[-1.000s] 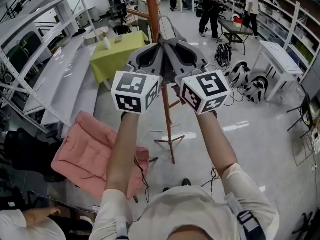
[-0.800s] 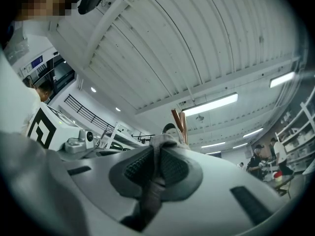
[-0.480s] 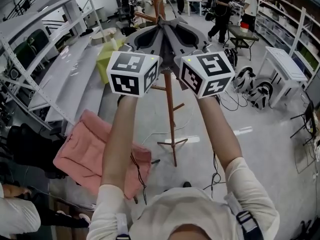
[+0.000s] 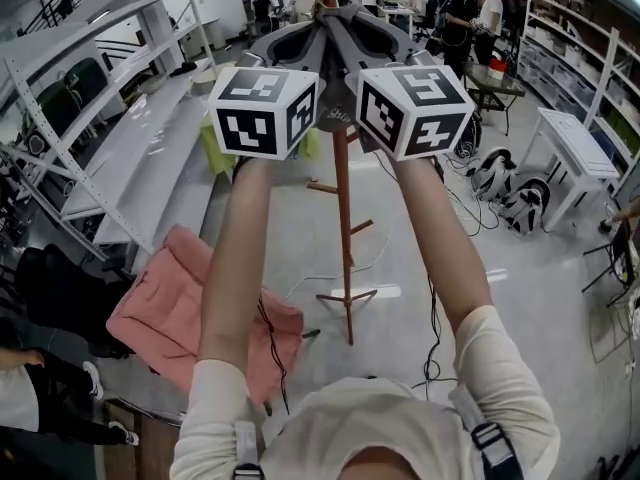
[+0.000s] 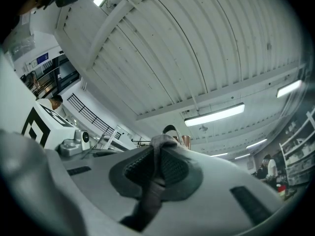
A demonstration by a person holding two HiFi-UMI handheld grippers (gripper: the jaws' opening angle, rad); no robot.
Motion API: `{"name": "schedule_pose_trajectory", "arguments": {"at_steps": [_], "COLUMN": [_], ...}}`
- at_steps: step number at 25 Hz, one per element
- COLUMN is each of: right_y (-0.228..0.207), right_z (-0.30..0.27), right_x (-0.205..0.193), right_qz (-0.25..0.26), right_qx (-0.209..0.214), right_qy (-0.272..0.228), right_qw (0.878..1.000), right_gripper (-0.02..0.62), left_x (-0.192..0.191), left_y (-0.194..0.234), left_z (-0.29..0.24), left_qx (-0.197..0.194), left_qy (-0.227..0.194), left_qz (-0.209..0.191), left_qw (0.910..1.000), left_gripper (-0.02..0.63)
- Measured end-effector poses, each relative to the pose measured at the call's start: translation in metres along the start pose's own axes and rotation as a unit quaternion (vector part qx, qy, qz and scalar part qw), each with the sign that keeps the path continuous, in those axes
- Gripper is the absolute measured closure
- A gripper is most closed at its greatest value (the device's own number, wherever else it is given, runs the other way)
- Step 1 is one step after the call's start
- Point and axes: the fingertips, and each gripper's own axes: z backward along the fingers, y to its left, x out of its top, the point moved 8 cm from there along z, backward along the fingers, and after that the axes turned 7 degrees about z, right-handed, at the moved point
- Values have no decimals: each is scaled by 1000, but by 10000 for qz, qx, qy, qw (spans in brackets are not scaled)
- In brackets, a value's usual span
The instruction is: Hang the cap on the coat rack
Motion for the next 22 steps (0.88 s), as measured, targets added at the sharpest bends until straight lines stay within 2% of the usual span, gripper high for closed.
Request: {"name": "schedule_pose_trajectory", "arguments": {"at_steps": [7, 15, 22], "right_y": [-16, -19, -23], "right_z": [-14, -28, -28], "right_x": [-6, -39, -51], "right_qz": [-66, -231, -230], "right_qx": [-45, -21, -23], "right_qy": [95, 474, 545], "right_qw": [9999, 9986, 9982], "right_gripper": [572, 572, 572], "left_x": [-3, -32, -44], "left_y": [7, 22, 20], "left_z": [-21, -32, -38], "left_qx": [46, -27, -63], "left_qy": [89, 410, 515], "left_qz": [132, 286, 374], "left_qw": [9999, 9987, 9980], "left_gripper": [600, 600, 600]}}
